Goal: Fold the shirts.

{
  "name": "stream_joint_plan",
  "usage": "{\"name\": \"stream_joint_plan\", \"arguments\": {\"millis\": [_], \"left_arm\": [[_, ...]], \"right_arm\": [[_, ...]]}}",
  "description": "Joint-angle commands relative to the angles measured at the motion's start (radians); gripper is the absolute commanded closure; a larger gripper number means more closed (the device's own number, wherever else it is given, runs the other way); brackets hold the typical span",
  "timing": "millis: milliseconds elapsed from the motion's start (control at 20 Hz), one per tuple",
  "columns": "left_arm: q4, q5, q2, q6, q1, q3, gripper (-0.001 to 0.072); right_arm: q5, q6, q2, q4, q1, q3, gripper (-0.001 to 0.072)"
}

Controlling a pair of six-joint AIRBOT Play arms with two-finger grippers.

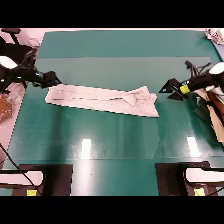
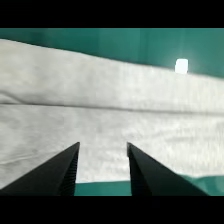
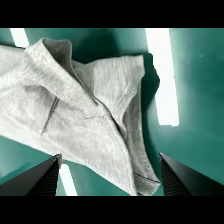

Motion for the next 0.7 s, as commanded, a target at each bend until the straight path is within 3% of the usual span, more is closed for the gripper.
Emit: {"name": "stream_joint_plan", "arguments": {"millis": [0, 200, 300, 500, 600, 650], "left_arm": [[0.094, -0.035, 0.000, 0.040, -0.132, 0.006, 0.0360], [0.170, 0.005, -0.001, 0.035, -0.246, 0.006, 0.0362], [0.170, 0.032, -0.001, 0.029, -0.275, 0.006, 0.0540], [0.170, 0.057, -0.001, 0.029, -0.305, 0.006, 0.0532], [0.170, 0.069, -0.002, 0.029, -0.307, 0.006, 0.0524], [0.169, 0.070, -0.005, 0.028, -0.307, 0.006, 0.0524]], "right_arm": [[-0.032, -0.138, -0.024, 0.185, -0.060, -0.139, 0.0002], [-0.136, -0.237, -0.035, 0.187, -0.057, -0.260, 0.0002], [-0.188, -0.264, -0.053, 0.228, -0.048, -0.301, 0.0002], [-0.253, -0.389, -0.093, 0.489, 0.009, -0.328, 0.0004], [-0.301, -0.391, -0.103, 0.497, 0.074, -0.294, 0.0015], [-0.321, -0.390, -0.108, 0.497, 0.111, -0.272, 0.0060]]}}
